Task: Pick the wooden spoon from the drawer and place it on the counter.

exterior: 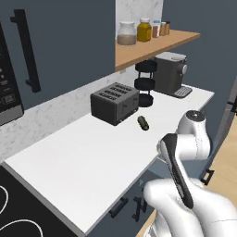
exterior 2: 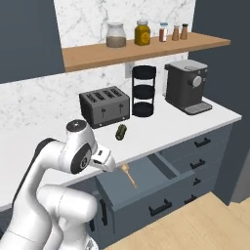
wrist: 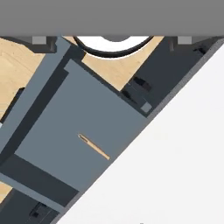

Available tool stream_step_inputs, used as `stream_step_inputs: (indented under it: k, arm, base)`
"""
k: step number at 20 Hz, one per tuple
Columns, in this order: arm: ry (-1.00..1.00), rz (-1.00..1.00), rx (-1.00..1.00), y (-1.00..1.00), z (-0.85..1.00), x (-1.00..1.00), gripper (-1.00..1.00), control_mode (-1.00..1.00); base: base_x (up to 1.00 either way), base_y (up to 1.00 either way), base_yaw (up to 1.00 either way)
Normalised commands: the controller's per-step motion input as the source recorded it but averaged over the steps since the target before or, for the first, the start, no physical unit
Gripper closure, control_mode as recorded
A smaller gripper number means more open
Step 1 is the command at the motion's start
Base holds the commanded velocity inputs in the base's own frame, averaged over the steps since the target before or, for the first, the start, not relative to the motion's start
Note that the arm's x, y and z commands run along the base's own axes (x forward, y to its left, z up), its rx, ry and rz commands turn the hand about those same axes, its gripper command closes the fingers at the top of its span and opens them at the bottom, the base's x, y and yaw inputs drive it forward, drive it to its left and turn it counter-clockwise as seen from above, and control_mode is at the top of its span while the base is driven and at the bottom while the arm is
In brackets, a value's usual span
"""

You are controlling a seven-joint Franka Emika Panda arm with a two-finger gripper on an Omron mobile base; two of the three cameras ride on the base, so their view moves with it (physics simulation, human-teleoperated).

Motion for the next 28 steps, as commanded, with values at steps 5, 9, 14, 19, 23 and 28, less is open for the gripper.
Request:
stream_step_inputs:
  k: [5,9,14,19,23,28]
  arm:
    - [0.0,0.0,0.07,-0.99,-0.27,0.04,-1.0,-1.0]
    - [0.01,-0.01,0.0,-0.98,-0.4,0.1,-1.0,-1.0]
    - [0.06,-0.12,0.0,-0.76,-0.35,0.28,-1.0,-1.0]
    - [0.05,0.0,0.0,-0.15,-0.09,0.37,-1.0,-1.0]
    - [0.13,0.0,0.0,-0.22,-0.02,0.53,-1.0,-1.0]
    - [0.07,0.0,0.0,-0.54,-0.2,0.33,-1.0,-1.0]
  base:
    - [0.0,0.0,0.0]
    - [0.0,0.0,0.0]
    - [0.0,0.0,0.0]
    - [0.0,0.0,0.0]
    - [0.0,0.0,0.0]
    - [0.0,0.0,0.0]
